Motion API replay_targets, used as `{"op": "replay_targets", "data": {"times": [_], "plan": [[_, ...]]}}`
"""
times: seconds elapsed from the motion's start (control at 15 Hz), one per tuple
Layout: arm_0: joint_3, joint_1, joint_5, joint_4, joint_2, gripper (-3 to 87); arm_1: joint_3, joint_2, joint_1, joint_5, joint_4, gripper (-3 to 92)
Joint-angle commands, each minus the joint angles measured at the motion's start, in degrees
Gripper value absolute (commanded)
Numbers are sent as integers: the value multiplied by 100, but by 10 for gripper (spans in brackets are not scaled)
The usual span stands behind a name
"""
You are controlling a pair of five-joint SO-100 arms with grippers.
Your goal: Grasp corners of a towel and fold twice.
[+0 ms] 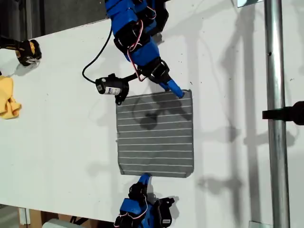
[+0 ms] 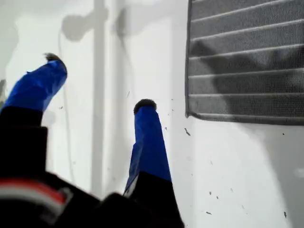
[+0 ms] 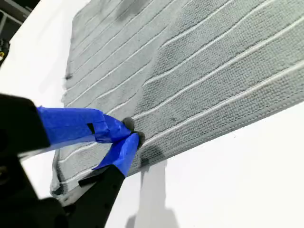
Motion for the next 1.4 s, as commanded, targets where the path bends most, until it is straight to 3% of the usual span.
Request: {"op": "replay_targets", "data": {"times": [0.0,1.33], "plan": [[9,0,-62,35,18,-13,35,44,-9,-79,-26,369],[9,-18,-44,35,18,-13,-439,-3322,158,158,97,319]]}}
